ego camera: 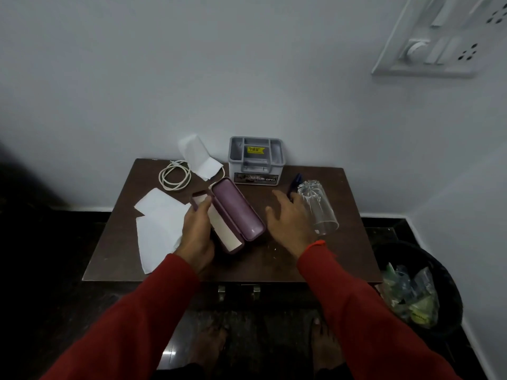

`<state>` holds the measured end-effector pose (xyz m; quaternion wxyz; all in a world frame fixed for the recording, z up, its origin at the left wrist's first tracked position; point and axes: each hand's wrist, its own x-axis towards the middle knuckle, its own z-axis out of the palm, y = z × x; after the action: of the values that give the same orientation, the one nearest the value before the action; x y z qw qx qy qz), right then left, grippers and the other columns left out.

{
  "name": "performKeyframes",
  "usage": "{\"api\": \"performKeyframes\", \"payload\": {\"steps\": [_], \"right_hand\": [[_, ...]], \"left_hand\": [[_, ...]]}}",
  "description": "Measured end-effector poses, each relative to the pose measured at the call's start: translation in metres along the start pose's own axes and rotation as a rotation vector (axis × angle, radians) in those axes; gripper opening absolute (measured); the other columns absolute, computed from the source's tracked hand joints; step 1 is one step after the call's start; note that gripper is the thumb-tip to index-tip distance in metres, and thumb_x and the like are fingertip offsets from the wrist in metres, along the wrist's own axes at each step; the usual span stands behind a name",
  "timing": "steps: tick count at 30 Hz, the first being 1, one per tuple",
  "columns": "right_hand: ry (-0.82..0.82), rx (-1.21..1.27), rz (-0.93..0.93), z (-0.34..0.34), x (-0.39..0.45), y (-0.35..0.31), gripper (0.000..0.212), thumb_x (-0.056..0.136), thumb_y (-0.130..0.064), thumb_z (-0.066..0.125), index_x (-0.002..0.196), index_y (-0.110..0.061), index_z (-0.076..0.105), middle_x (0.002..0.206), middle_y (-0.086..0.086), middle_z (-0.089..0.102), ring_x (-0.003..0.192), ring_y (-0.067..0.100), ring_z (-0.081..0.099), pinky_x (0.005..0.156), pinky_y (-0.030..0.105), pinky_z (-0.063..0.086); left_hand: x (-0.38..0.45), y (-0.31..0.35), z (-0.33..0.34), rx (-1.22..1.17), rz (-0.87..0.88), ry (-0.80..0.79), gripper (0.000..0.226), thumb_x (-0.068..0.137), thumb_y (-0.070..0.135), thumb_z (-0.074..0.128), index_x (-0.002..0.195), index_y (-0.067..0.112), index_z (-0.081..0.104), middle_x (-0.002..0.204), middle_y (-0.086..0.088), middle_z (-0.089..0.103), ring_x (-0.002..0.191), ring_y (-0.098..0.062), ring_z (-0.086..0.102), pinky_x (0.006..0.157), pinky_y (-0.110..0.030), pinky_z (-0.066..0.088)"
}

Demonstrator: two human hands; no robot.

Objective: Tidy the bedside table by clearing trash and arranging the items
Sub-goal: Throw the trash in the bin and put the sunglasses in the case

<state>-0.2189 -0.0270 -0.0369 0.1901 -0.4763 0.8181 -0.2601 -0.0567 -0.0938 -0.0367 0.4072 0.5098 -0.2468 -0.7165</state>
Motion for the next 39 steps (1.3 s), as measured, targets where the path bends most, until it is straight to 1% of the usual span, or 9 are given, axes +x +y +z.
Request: {"api": "performKeyframes", "payload": {"steps": [4,10,15,20,24,26,29,32,39], "right_hand": [[-0.074,-0.019,0.067,0.005,0.004,-0.001,0.056,0.098,-0.028,0.048,0.151,-0.022,0.029,0.157,0.021,0.013,0.143,0.036,0.028,0.115,0.039,0.028],[-0.031,-0.063,0.078,0.010,0.009,-0.004,0.048,0.098,-0.026,0.049,0.138,-0.001,0.043,0.143,0.019,0.039,0.129,0.031,0.042,0.105,0.033,0.035],[0.107,-0.021,0.035,0.008,0.002,-0.004,0.045,0.097,-0.025,0.052,0.135,-0.003,0.050,0.138,0.015,0.046,0.126,0.028,0.046,0.104,0.034,0.037],[0.374,0.177,-0.048,-0.008,-0.025,-0.010,0.026,0.094,-0.014,0.057,0.118,-0.008,0.065,0.115,0.007,0.060,0.106,0.018,0.056,0.091,0.022,0.041],[0.527,0.496,-0.123,-0.029,-0.050,-0.016,0.017,0.092,-0.007,0.062,0.105,-0.015,0.071,0.104,0.003,0.068,0.088,0.021,0.068,0.075,0.038,0.059],[0.495,0.662,-0.138,-0.039,-0.064,-0.024,0.017,0.092,-0.006,0.064,0.103,-0.019,0.069,0.100,0.000,0.070,0.079,0.021,0.071,0.065,0.033,0.060],[0.313,0.816,-0.169,-0.040,-0.084,-0.032,0.021,0.089,-0.001,0.066,0.107,-0.012,0.066,0.095,-0.005,0.071,0.080,0.017,0.072,0.066,0.030,0.060],[0.234,0.733,-0.197,-0.030,-0.096,-0.028,0.026,0.087,-0.005,0.070,0.109,-0.017,0.065,0.098,-0.004,0.071,0.090,0.011,0.070,0.076,0.032,0.059],[0.225,0.569,-0.173,-0.024,-0.082,-0.011,0.028,0.083,-0.023,0.073,0.108,-0.034,0.066,0.109,-0.007,0.068,0.102,0.001,0.064,0.085,0.019,0.054]], "left_hand": [[0.001,0.002,-0.003,-0.033,-0.038,0.013,0.040,0.101,0.042,0.055,0.130,0.016,0.064,0.124,-0.013,0.071,0.111,-0.030,0.069,0.092,-0.047,0.057],[-0.003,0.008,-0.001,-0.135,-0.072,-0.020,0.048,0.099,0.058,0.048,0.119,0.019,0.069,0.108,-0.008,0.077,0.101,-0.026,0.072,0.085,-0.043,0.058],[-0.011,0.014,0.002,-0.219,-0.086,-0.024,0.044,0.102,0.053,0.041,0.106,0.019,0.069,0.085,-0.004,0.078,0.091,-0.024,0.070,0.078,-0.041,0.055],[-0.032,0.023,-0.004,-0.234,-0.113,-0.047,0.056,0.100,0.059,0.042,0.131,0.017,0.062,0.123,-0.012,0.072,0.111,-0.029,0.068,0.089,-0.047,0.056],[-0.055,0.025,-0.013,-0.307,-0.081,-0.063,0.058,0.098,0.062,0.044,0.132,0.020,0.064,0.125,-0.010,0.072,0.114,-0.029,0.069,0.089,-0.047,0.056],[-0.065,0.018,-0.014,-0.326,-0.092,-0.068,0.063,0.097,0.066,0.043,0.131,0.018,0.065,0.125,-0.011,0.072,0.117,-0.030,0.067,0.093,-0.048,0.055],[-0.073,0.006,-0.014,-0.372,-0.102,-0.090,0.070,0.096,0.069,0.038,0.134,0.016,0.063,0.126,-0.013,0.071,0.118,-0.032,0.066,0.093,-0.048,0.054],[-0.072,0.007,-0.002,-0.427,-0.111,-0.121,0.068,0.098,0.067,0.034,0.125,0.014,0.066,0.114,-0.013,0.074,0.108,-0.031,0.067,0.084,-0.047,0.054],[-0.057,-0.011,0.019,-0.367,-0.164,-0.238,0.073,0.096,0.071,0.032,0.124,0.013,0.066,0.123,-0.019,0.071,0.117,-0.035,0.065,0.097,-0.048,0.052]]}}
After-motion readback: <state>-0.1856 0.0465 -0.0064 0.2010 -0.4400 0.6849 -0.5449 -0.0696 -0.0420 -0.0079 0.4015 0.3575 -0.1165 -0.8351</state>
